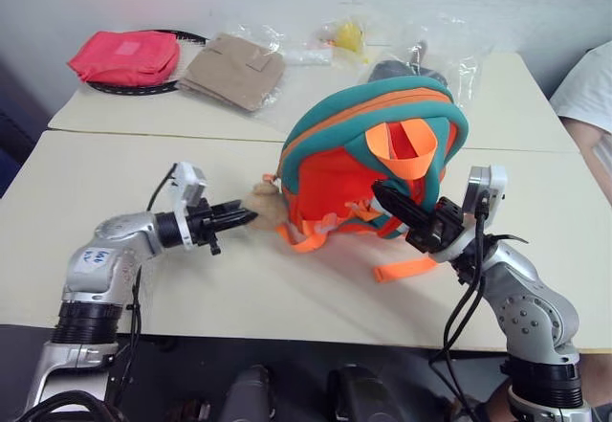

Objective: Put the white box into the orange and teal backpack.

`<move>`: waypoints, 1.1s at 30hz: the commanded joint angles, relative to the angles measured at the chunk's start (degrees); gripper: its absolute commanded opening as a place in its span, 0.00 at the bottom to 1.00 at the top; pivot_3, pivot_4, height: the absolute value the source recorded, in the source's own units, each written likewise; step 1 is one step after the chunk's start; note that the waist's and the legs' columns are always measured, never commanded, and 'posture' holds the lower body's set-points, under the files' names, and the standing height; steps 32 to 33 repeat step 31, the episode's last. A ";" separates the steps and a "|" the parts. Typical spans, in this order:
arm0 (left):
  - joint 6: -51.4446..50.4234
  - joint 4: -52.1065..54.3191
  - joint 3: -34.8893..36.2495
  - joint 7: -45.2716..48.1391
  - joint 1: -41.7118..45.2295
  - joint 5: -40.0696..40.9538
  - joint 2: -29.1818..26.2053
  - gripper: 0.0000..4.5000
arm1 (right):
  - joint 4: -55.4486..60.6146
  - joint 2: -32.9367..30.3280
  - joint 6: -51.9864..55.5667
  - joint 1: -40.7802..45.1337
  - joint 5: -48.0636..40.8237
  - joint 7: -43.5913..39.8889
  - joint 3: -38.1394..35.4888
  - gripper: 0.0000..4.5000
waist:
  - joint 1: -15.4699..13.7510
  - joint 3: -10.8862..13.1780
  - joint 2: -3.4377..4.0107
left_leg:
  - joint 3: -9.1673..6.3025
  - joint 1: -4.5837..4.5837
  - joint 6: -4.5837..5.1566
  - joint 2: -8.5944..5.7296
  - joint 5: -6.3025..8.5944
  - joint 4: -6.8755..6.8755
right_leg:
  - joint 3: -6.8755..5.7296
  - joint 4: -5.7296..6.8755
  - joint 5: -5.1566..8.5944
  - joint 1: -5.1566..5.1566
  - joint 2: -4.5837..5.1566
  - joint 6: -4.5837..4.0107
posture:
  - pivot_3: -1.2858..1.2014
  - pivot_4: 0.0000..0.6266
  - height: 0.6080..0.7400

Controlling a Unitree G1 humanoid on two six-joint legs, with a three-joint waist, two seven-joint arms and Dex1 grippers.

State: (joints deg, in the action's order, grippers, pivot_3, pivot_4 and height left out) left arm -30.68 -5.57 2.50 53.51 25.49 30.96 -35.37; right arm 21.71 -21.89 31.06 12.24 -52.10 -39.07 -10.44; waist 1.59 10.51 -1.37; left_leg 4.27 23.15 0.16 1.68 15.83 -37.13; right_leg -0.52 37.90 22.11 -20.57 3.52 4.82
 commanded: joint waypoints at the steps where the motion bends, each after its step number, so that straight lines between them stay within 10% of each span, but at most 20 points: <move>1: -0.90 -0.02 -2.22 1.80 -0.14 -1.81 -0.45 0.16 | 0.45 0.39 -2.17 0.61 -0.38 0.12 -1.74 0.00 | -0.01 0.00 0.00 | 0.00 0.00 0.00 -0.01 0.00 0.00 | 0.01 0.00 0.00 0.00 0.01 0.00 | 0.52 0.24 1.00; 6: 8.66 -1.01 -3.79 3.29 -1.96 -7.62 -1.46 0.16 | 0.68 -0.47 -1.30 -0.57 -0.46 -0.13 -1.29 0.00 | -0.03 0.00 0.00 | 0.00 -0.01 0.00 -0.02 0.00 0.02 | 0.00 -0.01 0.00 0.01 0.01 0.00 | 0.52 0.24 1.00; 19: 19.83 4.33 14.11 10.69 -17.15 -4.43 -12.70 1.00 | -5.09 -22.31 -7.89 -12.27 9.23 -18.93 -11.91 0.99 | 0.08 0.04 0.06 | 0.01 0.00 0.05 0.01 0.05 0.11 | -0.01 -0.19 0.00 0.02 0.04 -0.01 | 0.52 0.24 1.00; 33: 24.57 13.85 25.34 6.09 -38.17 -6.86 -12.01 1.00 | -36.87 -30.96 -41.47 -16.32 27.44 -36.20 -15.59 1.00 | 0.10 0.07 0.12 | 0.01 -0.12 0.44 -0.02 0.29 0.08 | -0.03 -0.46 0.01 0.20 0.11 -0.02 | 0.52 0.24 1.00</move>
